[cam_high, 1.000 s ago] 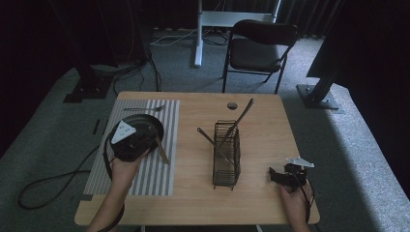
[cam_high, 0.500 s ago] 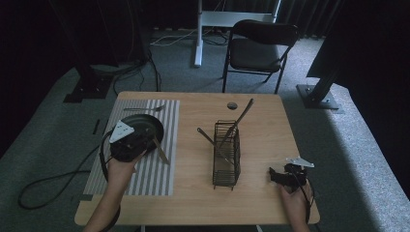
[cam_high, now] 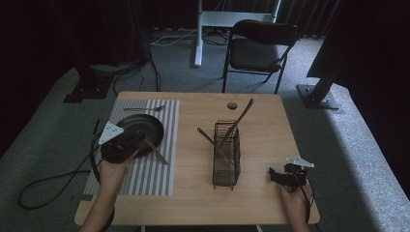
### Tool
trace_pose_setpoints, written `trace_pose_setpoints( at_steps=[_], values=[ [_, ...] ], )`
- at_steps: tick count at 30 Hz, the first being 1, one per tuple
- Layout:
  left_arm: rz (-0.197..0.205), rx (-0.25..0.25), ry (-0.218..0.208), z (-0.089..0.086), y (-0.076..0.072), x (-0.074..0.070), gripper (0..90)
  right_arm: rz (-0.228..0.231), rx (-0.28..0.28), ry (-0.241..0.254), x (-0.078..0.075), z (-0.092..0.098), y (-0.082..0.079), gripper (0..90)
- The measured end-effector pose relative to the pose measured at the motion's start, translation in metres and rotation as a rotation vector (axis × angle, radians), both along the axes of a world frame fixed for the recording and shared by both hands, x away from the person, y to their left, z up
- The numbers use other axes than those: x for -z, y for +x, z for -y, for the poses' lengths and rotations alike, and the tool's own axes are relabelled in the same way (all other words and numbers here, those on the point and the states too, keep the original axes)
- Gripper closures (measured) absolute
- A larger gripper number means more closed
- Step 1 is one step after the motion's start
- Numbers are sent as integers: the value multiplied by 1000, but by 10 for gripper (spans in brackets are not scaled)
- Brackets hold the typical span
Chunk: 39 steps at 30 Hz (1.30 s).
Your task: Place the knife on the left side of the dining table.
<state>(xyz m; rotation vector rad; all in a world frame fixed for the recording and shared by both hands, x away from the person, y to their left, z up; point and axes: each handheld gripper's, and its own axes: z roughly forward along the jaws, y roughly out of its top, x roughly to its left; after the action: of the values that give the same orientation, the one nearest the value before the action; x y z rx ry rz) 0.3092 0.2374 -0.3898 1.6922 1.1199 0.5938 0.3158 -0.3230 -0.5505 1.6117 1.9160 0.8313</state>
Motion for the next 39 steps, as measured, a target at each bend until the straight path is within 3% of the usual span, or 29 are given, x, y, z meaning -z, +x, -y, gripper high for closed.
trace_pose_setpoints(
  at_steps=[6, 11, 12, 22, 32, 39],
  values=[
    [-29, -42, -12, -14, -4, 4, 782, 0, 0, 0, 0, 0, 0, 120],
    [-63, -89, -23, -32, -10, 12, 754, 0, 0, 0, 0, 0, 0, 120],
    [-78, -102, -41, -41, -13, 16, 754, 0, 0, 0, 0, 0, 0, 120],
    [-119, -142, -87, -66, -18, 33, 719, -1, 1, 1, 0, 0, 0, 120],
    [-132, -174, -166, -89, -19, 57, 691, -1, 1, 1, 0, 0, 0, 120],
    [-142, -210, -184, -101, -20, 71, 662, -1, 1, 1, 0, 0, 0, 119]
  ],
)
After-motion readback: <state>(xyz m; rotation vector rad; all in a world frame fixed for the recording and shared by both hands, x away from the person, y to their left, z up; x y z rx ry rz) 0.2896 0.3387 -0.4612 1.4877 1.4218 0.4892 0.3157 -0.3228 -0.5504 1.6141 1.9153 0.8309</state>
